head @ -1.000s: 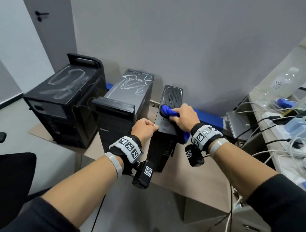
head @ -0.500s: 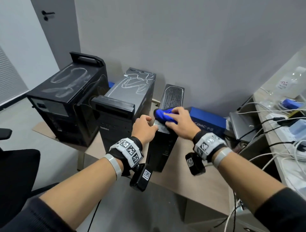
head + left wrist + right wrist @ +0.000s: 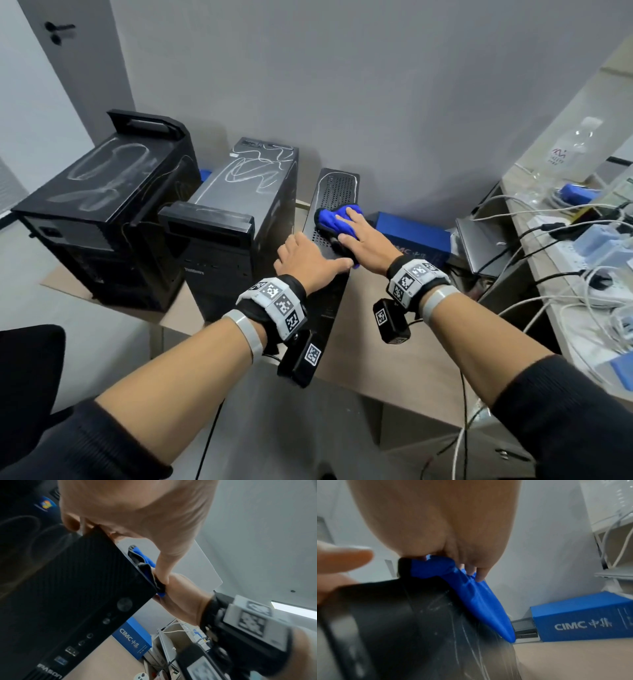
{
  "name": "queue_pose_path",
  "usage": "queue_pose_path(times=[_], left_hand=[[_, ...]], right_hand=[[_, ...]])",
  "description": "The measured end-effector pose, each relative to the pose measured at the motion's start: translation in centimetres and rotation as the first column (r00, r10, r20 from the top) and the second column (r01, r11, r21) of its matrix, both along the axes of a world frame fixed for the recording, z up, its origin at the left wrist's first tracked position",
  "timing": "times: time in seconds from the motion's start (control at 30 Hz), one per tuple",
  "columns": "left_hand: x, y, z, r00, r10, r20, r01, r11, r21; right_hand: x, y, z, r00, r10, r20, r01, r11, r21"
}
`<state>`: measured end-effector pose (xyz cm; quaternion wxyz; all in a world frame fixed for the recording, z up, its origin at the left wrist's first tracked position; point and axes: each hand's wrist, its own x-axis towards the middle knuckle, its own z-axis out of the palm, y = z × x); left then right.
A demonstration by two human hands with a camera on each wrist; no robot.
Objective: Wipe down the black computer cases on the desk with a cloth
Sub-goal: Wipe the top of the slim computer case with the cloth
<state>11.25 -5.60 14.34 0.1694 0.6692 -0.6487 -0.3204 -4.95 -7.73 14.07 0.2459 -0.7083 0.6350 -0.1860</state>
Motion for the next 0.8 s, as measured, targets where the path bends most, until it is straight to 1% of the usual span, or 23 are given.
queue_pose_path(times=[0.13,0.17,0.27,0.37,0.43,0.5,0.6,0.67,0.73,0.8], left_hand=[[-1.2,-0.2,0.0,0.995,-0.015,0.103,0.014,1.000,0.006],[-1.5,-0.3,0.1,0.992,-0.022,0.125,0.020,1.000,0.020],[-1.7,-0.4,0.4,0.989,-0.050,0.136,0.043,0.998,0.050],[-1.5,-0.3,0.1,0.989,-0.055,0.135,0.058,0.998,-0.015],[-1.2,-0.2,-0.3,0.989,-0.067,0.135,0.077,0.995,-0.066],[-0.9,-0.3,-0.5,0.986,-0.111,0.122,0.122,0.989,-0.088],[-0.5,-0.5,-0.2,0.975,-0.173,0.138,0.189,0.975,-0.115],[-0.4,-1.0,0.2,0.961,-0.222,0.163,0.240,0.965,-0.103],[-0.4,-1.5,0.5,0.949,-0.252,0.191,0.271,0.959,-0.078],[-0.4,-2.0,0.6,0.941,-0.267,0.209,0.281,0.959,-0.039]], right_hand=[[-1.7,3.9,-0.6,0.990,0.074,0.123,-0.072,0.997,-0.016],[-2.3,4.3,-0.6,0.987,0.086,0.132,-0.085,0.996,-0.015],[-2.9,2.9,-0.1,0.994,0.065,0.092,-0.064,0.998,-0.019],[-2.1,1.0,0.8,0.997,-0.050,0.051,0.051,0.998,-0.030],[-1.3,1.2,0.9,0.998,-0.065,0.023,0.066,0.997,-0.038],[-1.1,2.6,0.6,1.000,0.002,0.013,-0.001,0.998,-0.057],[-2.0,4.2,-0.4,0.990,0.144,-0.003,-0.144,0.987,-0.069],[-2.8,4.0,-0.7,0.983,0.185,-0.002,-0.184,0.980,-0.073],[-3.6,2.4,-0.7,0.989,0.145,0.020,-0.143,0.987,-0.069],[-4.1,-0.2,-0.5,0.998,0.063,0.019,-0.062,0.996,-0.057]])
